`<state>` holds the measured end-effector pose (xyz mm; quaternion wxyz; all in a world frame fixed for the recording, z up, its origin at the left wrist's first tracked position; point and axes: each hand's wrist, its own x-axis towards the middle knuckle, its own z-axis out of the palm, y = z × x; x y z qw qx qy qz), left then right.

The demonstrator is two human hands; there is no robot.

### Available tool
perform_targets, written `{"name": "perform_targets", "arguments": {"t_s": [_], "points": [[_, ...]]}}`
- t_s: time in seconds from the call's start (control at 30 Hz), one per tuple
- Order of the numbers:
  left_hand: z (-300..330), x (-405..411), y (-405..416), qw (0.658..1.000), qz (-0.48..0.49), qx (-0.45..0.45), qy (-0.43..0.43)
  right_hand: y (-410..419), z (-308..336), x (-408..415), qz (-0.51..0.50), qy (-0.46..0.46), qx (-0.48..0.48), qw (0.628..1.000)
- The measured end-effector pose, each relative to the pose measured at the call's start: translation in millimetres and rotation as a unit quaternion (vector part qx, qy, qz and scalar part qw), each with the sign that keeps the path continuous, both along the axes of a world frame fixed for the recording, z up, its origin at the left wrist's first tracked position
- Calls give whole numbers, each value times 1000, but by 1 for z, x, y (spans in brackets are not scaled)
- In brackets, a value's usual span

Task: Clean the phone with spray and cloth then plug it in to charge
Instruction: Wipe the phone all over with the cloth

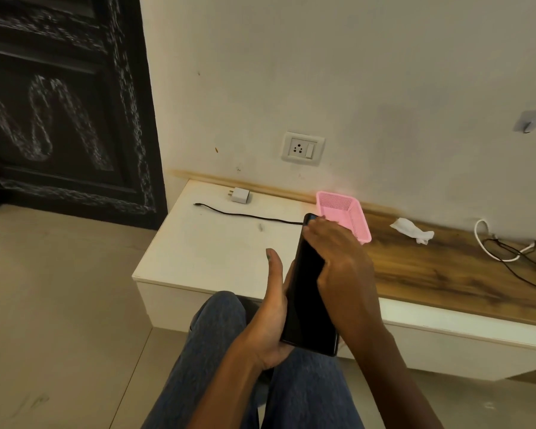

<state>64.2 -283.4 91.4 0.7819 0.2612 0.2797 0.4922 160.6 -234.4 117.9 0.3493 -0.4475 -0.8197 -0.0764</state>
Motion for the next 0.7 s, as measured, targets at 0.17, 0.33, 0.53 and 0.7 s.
{"name": "perform_targets", "arguments": {"t_s": [0.17,0.33,0.53,0.7], "points": [[-4,-1,1,999,-10,10,29,7,3,11,11,2,-8,1000],[-3,0,1,1000,-5,8,20,1,0,-1,5,11,-9,1000],[-2,-3,2,1000,-12,3,7,14,3,13,18,-17,-6,1000],[-1,-5,2,1000,3,-15,0,0,-9,5,37,-58,18,997]]}}
